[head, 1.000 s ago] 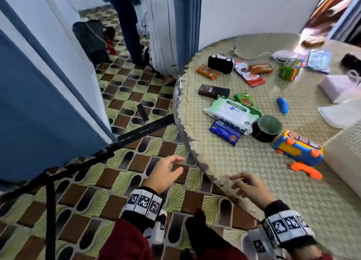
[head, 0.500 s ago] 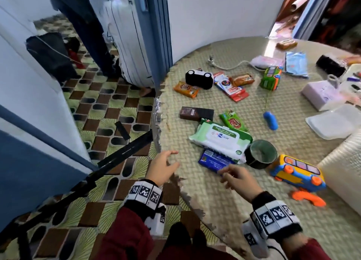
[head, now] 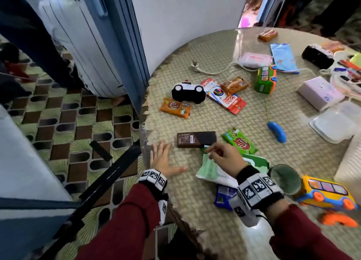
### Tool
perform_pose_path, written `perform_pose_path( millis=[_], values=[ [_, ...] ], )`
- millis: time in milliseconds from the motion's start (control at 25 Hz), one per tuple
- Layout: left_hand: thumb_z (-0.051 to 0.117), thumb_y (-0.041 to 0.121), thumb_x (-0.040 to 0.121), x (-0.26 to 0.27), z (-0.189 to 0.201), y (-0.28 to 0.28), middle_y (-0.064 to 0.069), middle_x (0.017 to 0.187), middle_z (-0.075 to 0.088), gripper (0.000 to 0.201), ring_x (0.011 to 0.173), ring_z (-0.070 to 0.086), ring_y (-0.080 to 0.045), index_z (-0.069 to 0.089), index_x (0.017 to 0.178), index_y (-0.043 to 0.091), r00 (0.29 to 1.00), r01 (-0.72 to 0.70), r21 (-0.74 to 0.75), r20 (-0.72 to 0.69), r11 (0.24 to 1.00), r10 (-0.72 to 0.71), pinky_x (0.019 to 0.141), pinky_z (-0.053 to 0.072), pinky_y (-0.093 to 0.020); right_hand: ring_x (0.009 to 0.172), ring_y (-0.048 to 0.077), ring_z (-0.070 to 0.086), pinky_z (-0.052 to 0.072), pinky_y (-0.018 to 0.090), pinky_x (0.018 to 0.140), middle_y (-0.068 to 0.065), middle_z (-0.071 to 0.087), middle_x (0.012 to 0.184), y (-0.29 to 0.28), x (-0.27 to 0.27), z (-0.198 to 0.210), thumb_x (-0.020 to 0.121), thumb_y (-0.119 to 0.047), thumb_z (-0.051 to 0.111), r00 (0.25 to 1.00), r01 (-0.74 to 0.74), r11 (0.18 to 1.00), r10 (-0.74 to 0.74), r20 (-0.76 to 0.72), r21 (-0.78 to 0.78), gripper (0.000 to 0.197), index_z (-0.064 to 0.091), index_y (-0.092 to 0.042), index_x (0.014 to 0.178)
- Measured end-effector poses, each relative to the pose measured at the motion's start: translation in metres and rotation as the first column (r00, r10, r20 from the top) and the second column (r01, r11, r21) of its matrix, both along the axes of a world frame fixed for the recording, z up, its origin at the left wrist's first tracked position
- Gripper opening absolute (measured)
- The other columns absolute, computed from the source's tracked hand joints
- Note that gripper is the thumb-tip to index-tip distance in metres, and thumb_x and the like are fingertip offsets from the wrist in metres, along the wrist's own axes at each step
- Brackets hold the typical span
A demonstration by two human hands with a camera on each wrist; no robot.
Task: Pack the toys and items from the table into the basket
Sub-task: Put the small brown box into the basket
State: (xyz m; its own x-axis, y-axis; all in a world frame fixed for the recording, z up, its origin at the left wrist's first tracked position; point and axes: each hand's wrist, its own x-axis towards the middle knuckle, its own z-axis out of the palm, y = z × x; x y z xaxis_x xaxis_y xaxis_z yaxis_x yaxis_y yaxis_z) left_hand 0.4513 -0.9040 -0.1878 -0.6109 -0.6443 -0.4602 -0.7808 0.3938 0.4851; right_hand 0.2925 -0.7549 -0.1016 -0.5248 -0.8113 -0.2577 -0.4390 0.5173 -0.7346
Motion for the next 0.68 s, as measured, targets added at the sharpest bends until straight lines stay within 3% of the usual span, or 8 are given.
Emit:
perform_pose_path(
  millis=[160, 280, 360, 440, 560, 680],
  values=[
    [0.07, 0.074, 0.059, -0.004, -0.017, -0.002, 0.002, 0.148, -0.041, 0.13, 0.134, -0.042, -0.023, -0.014, 0.149, 0.033, 0.997, 0.063, 0.024, 0.047, 0.998, -0.065, 0.111, -0.023, -0.043, 0.096, 0.026, 0.061, 0.045, 0.032, 0.082, 0.01, 0.067, 0.102, -0.044, -0.019, -0.013, 0.085, -0.007, 0.053, 0.982, -0.053, 0.991, 0.074, -0.175, 0.122, 0.022, 0.067, -0.011, 0.101],
    [0.068, 0.077, 0.056, -0.002, -0.021, -0.005, 0.009, 0.137, -0.051, 0.133, 0.131, -0.045, -0.022, -0.019, 0.147, 0.035, 0.996, 0.08, 0.052, 0.04, 0.995, -0.082, 0.111, -0.024, -0.044, 0.119, 0.029, 0.046, 0.037, 0.04, 0.098, 0.009, 0.051, 0.124, -0.076, -0.03, -0.018, 0.087, -0.027, 0.059, 0.905, -0.106, 0.921, 0.246, -0.348, 0.375, 0.039, 0.051, -0.02, 0.124],
    [0.068, 0.078, 0.055, -0.002, -0.022, -0.006, 0.01, 0.136, -0.052, 0.134, 0.13, -0.046, -0.022, -0.02, 0.147, 0.036, 0.996, 0.079, 0.052, 0.036, 0.996, -0.081, 0.111, -0.024, -0.044, 0.126, 0.028, 0.039, 0.029, 0.044, 0.103, 0.006, 0.045, 0.133, -0.094, -0.035, -0.021, 0.086, -0.037, 0.062, 0.862, -0.153, 0.841, 0.37, -0.346, 0.518, 0.053, 0.042, -0.026, 0.133],
    [0.068, 0.078, 0.056, -0.003, -0.023, -0.006, 0.009, 0.137, -0.052, 0.134, 0.13, -0.047, -0.022, -0.021, 0.147, 0.036, 0.996, 0.083, 0.065, 0.031, 0.994, -0.085, 0.111, -0.024, -0.045, 0.128, 0.026, 0.039, 0.025, 0.044, 0.104, 0.005, 0.044, 0.136, -0.106, -0.04, -0.028, 0.084, -0.039, 0.065, 0.869, -0.202, 0.79, 0.417, -0.265, 0.579, 0.059, 0.04, -0.027, 0.136],
    [0.069, 0.076, 0.056, -0.003, -0.024, -0.007, 0.009, 0.138, -0.052, 0.135, 0.128, -0.049, -0.021, -0.022, 0.146, 0.036, 0.996, 0.082, 0.078, 0.014, 0.994, -0.083, 0.11, -0.026, -0.043, 0.128, 0.026, 0.039, 0.024, 0.046, 0.103, 0.004, 0.044, 0.135, -0.112, -0.046, -0.036, 0.081, -0.039, 0.068, 0.887, -0.216, 0.764, 0.414, -0.205, 0.608, 0.061, 0.042, -0.029, 0.135],
    [0.07, 0.075, 0.056, -0.002, -0.025, -0.006, 0.009, 0.139, -0.052, 0.134, 0.128, -0.049, -0.021, -0.023, 0.145, 0.037, 0.997, 0.083, 0.073, 0.003, 0.994, -0.083, 0.109, -0.027, -0.043, 0.124, 0.027, 0.035, 0.026, 0.048, 0.101, 0.005, 0.041, 0.129, -0.111, -0.044, -0.037, 0.076, -0.044, 0.071, 0.846, -0.214, 0.734, 0.469, -0.253, 0.644, 0.06, 0.047, -0.031, 0.129]
  ],
)
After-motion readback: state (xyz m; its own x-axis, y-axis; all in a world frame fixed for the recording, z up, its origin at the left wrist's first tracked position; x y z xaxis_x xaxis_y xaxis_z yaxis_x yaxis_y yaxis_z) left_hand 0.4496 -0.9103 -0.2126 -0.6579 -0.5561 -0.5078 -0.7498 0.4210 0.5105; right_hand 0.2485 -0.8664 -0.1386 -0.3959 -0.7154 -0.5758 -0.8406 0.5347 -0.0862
